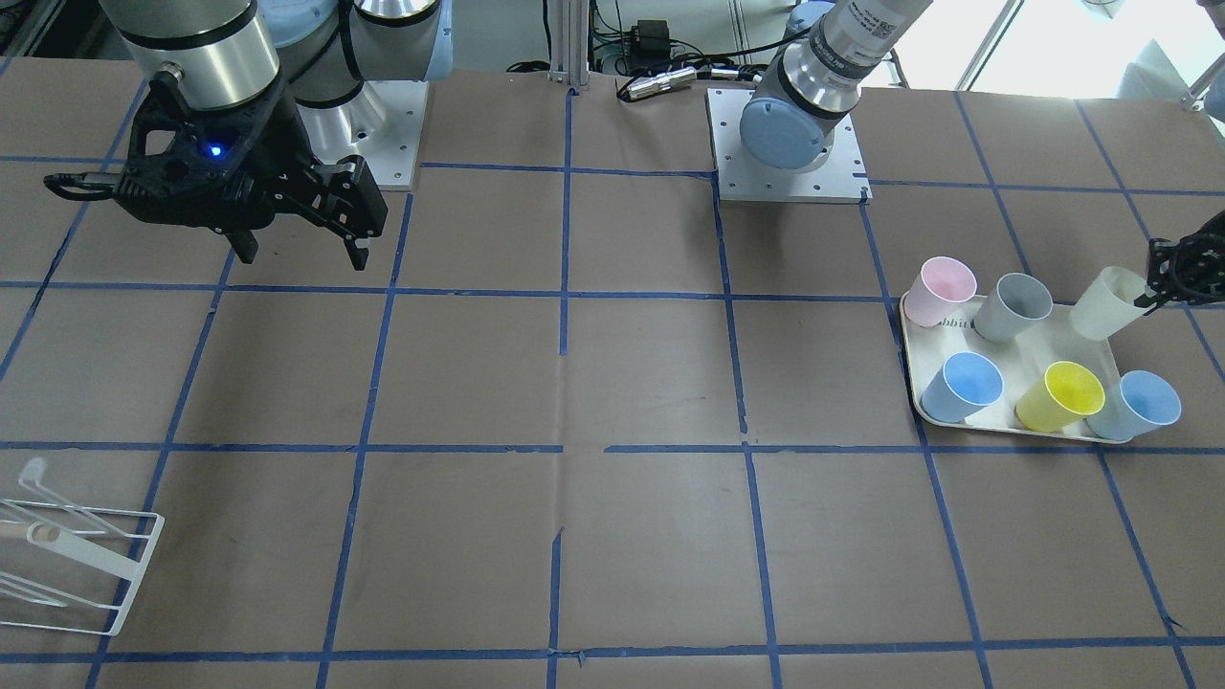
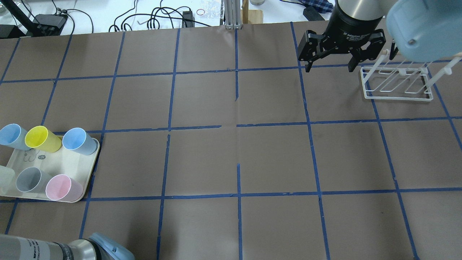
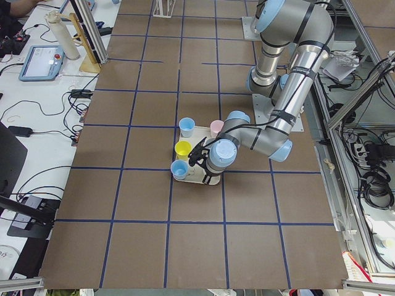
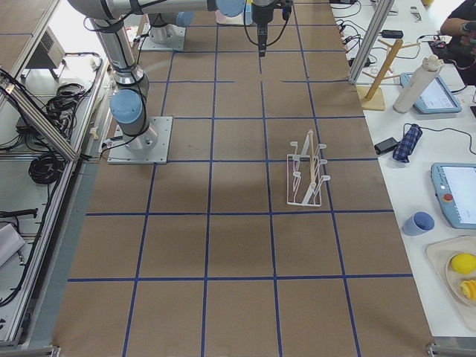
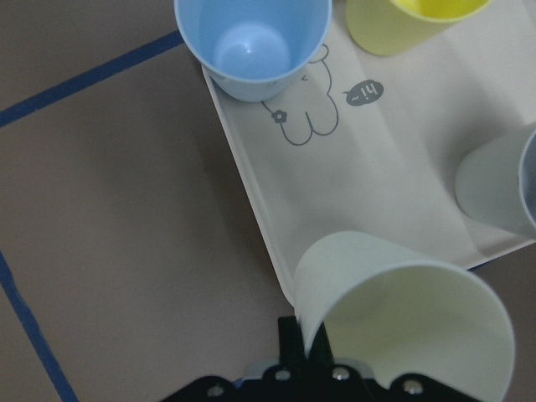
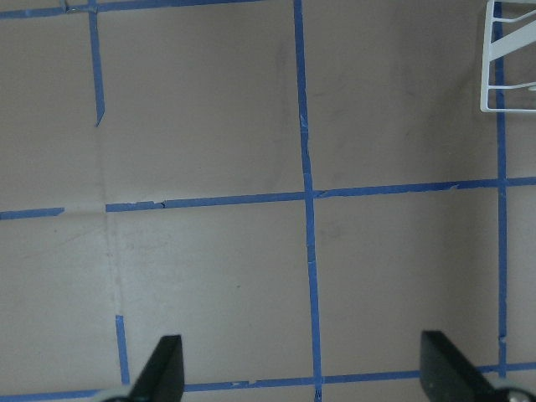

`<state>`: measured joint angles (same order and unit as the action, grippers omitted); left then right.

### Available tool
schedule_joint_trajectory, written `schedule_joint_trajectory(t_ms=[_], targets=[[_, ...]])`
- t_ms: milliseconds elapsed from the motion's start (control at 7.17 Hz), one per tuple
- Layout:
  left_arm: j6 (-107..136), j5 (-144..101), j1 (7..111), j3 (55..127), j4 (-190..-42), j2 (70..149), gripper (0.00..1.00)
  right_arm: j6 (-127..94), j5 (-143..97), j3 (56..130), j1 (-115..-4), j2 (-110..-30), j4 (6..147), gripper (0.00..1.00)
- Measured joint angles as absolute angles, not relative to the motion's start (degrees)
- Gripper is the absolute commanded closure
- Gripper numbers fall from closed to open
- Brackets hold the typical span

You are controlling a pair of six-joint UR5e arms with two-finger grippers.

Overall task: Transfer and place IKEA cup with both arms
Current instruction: 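Lower the white cup onto the tray beside the grey cup and release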

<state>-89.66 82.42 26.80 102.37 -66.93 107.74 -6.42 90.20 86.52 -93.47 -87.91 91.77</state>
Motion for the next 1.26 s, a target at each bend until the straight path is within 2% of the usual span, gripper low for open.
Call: schedule_joint_trajectory(t_ms=[1116, 1256], targets=[[-89.7, 83.3, 27.1, 102.0, -65.4, 110.7, 1.00, -5.8, 90.0, 86.2, -93.5, -88.2, 87.9, 0.00], [-89.7, 83.3, 27.1, 102.0, -65.3, 110.9, 0.90, -5.8, 90.1, 86.2, -93.5, -88.2, 87.9, 0.00]])
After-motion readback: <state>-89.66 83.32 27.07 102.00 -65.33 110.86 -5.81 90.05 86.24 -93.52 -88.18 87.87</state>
